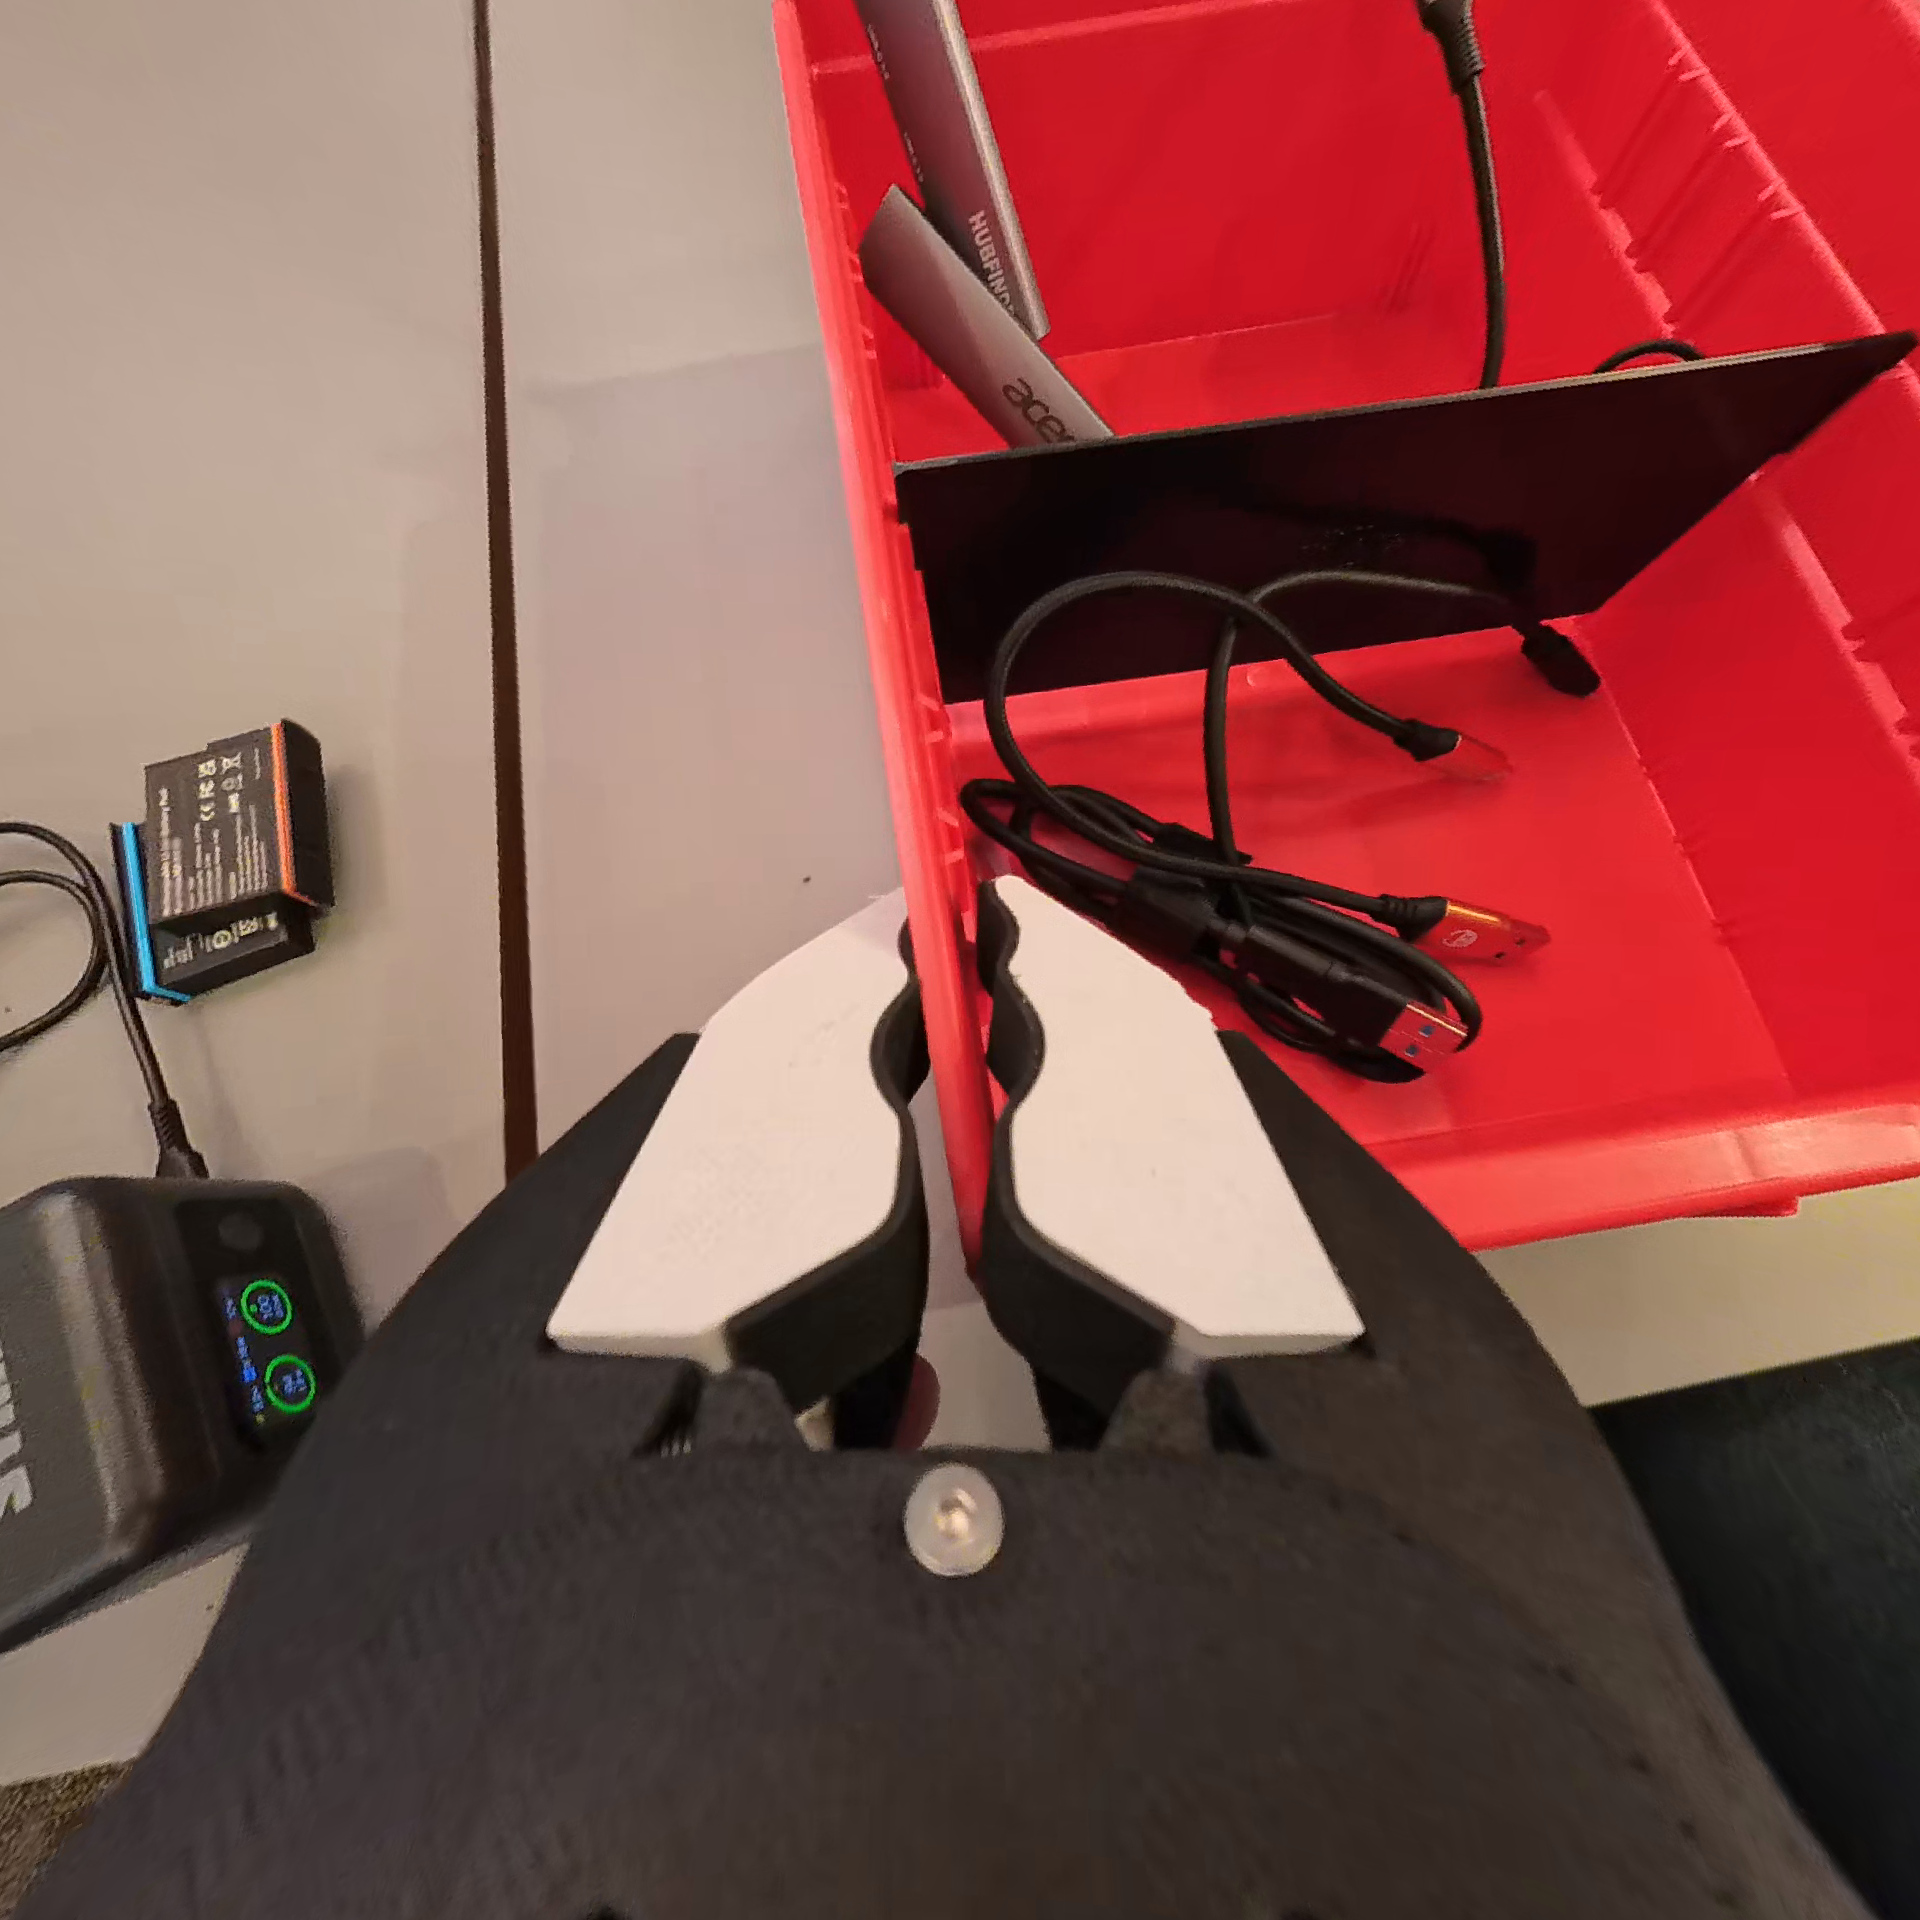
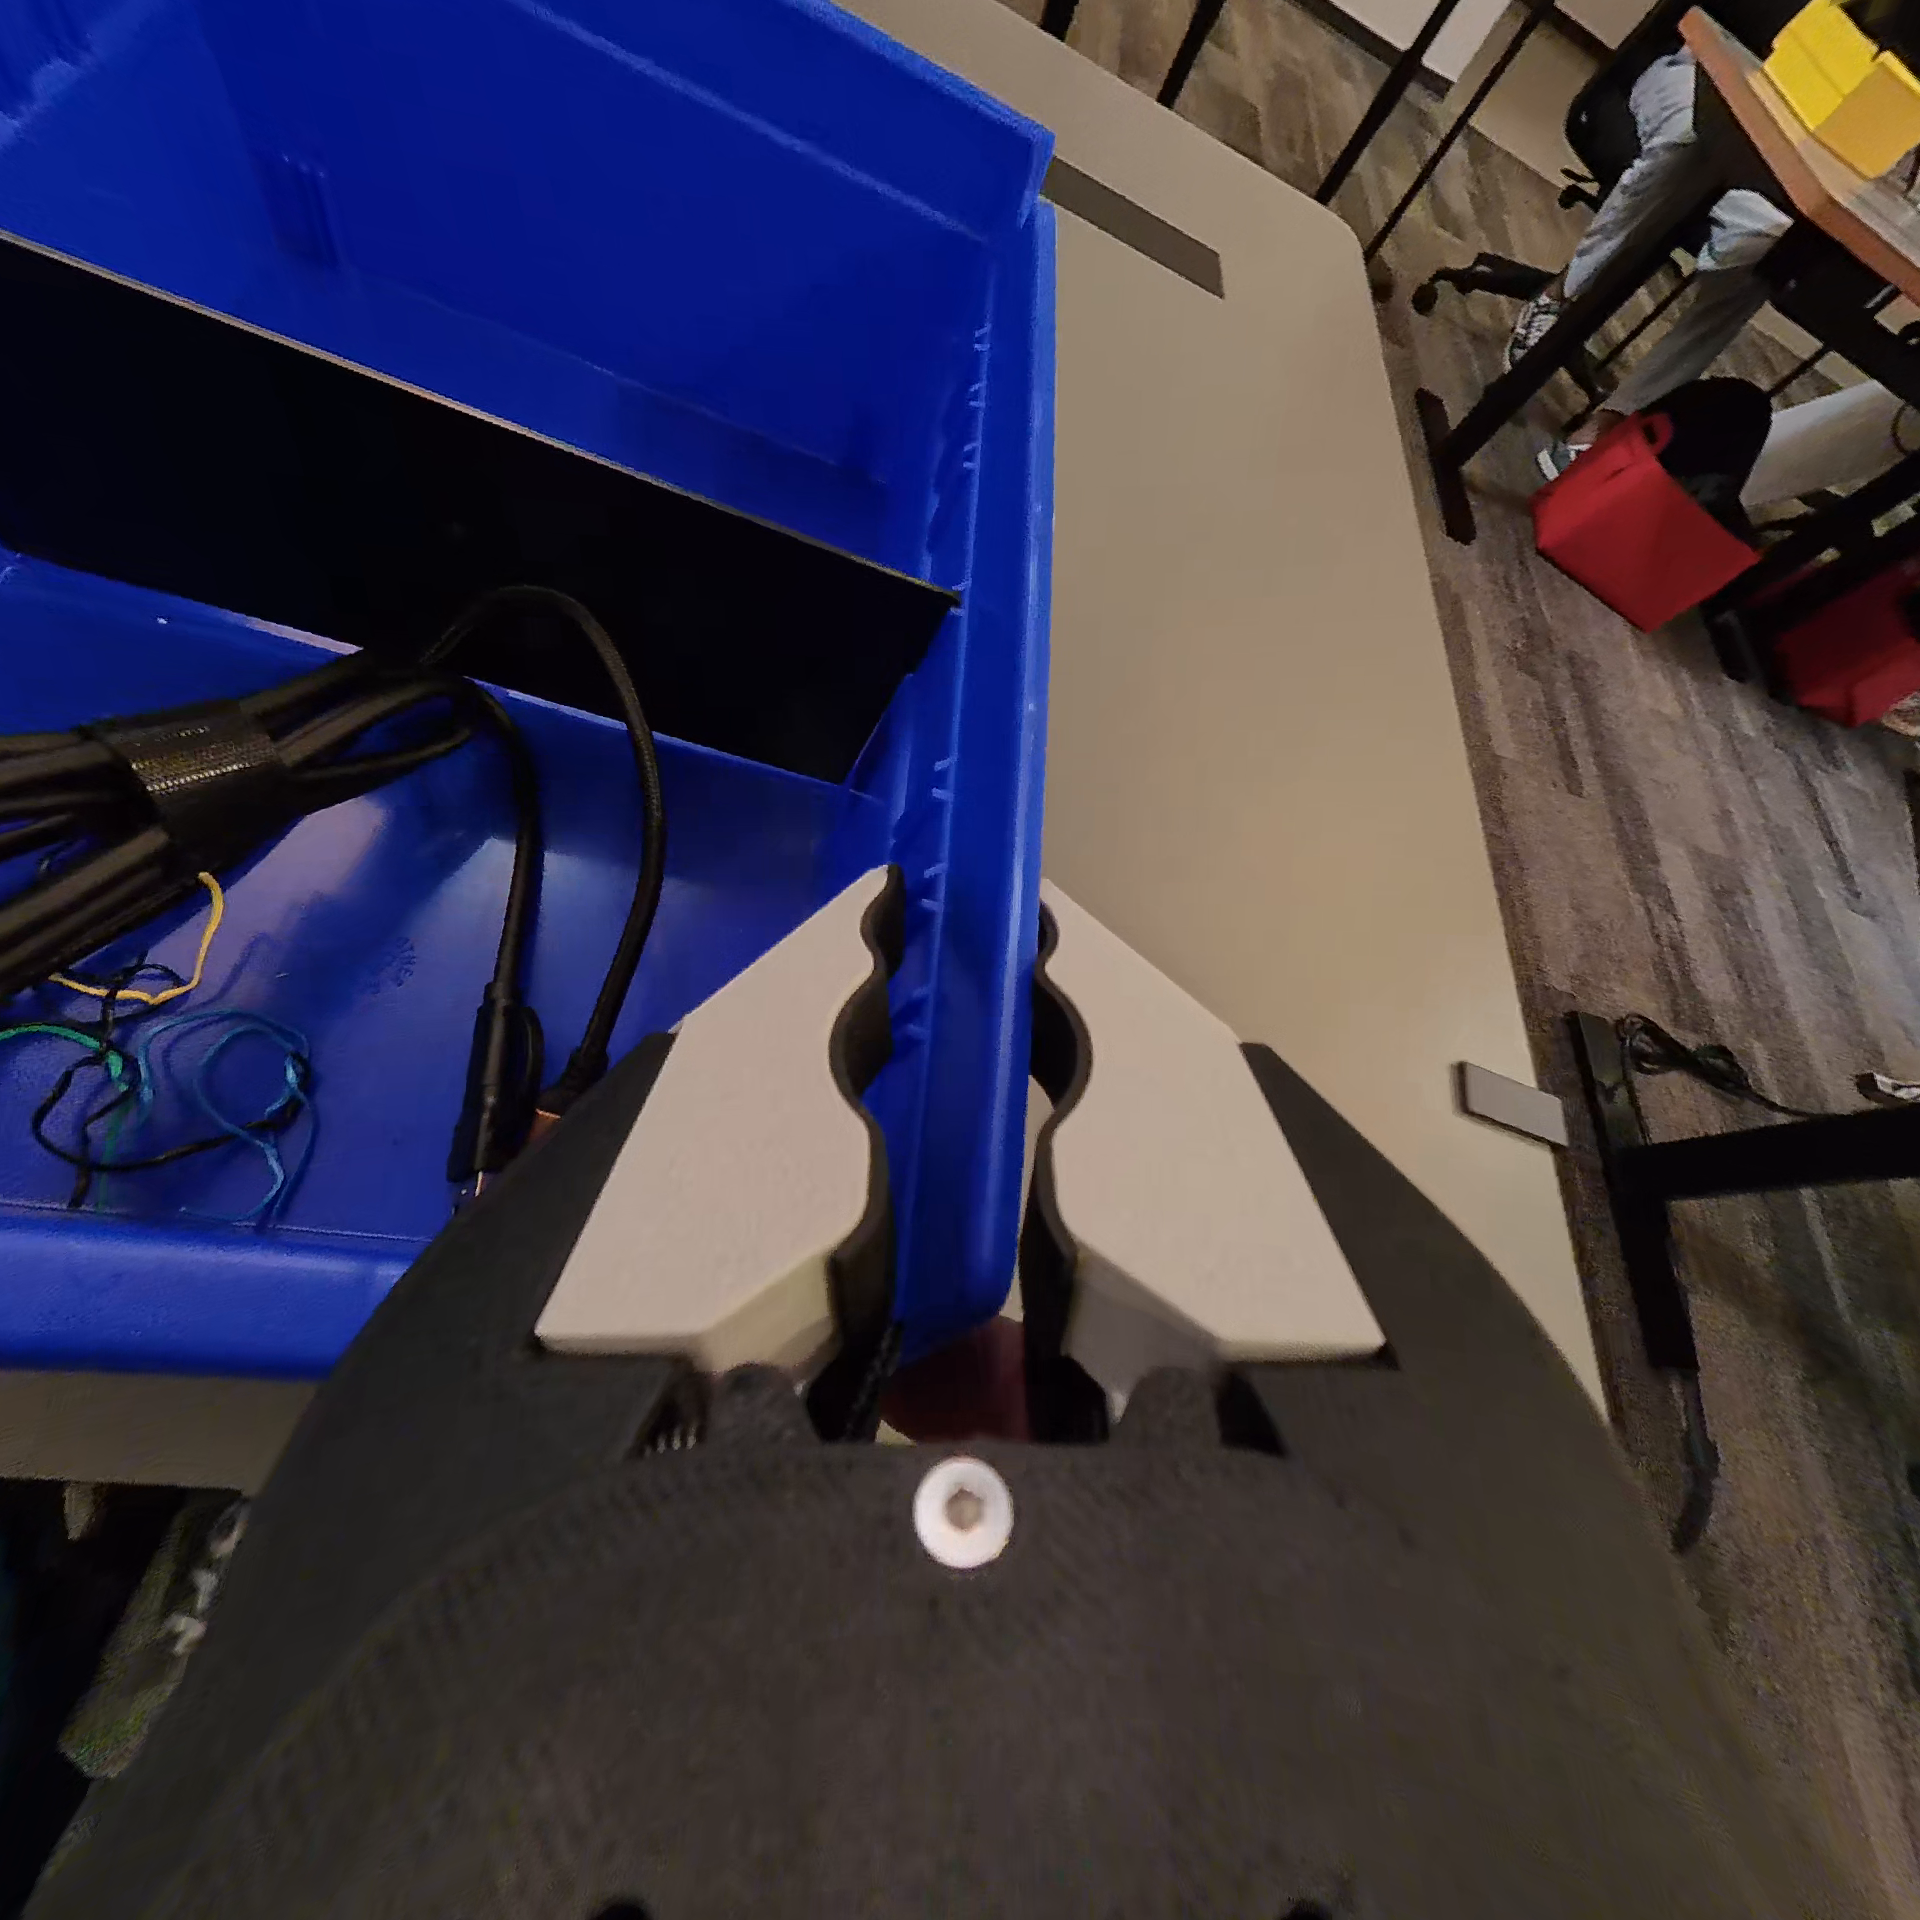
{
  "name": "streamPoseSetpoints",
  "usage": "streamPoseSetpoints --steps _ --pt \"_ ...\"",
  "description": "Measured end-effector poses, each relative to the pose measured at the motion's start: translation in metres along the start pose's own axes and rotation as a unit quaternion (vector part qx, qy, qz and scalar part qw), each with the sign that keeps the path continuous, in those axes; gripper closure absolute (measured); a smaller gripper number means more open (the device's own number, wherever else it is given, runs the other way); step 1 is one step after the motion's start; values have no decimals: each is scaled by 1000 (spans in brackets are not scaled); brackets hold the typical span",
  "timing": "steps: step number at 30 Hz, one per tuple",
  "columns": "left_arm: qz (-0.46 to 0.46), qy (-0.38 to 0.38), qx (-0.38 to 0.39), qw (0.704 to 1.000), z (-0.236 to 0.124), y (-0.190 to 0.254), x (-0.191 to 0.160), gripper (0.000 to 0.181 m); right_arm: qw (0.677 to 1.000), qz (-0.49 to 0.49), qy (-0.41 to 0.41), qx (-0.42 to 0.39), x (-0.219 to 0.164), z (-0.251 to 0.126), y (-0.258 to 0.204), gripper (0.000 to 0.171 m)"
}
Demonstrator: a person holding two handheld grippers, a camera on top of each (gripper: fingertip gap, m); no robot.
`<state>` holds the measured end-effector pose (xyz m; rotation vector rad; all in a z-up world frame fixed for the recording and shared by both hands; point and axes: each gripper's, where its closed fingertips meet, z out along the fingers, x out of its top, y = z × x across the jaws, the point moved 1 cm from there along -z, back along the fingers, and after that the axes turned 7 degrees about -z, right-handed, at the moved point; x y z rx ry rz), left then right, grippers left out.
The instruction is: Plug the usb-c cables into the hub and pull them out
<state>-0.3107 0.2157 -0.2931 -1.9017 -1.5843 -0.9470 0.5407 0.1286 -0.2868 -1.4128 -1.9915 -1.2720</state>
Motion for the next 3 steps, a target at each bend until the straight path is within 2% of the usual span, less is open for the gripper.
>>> streamPoseSetpoints --steps 3 --pt "-8 1 3 1000 -4 -2 -3 175 1000 6 -4 -9 -8 0 13 153"
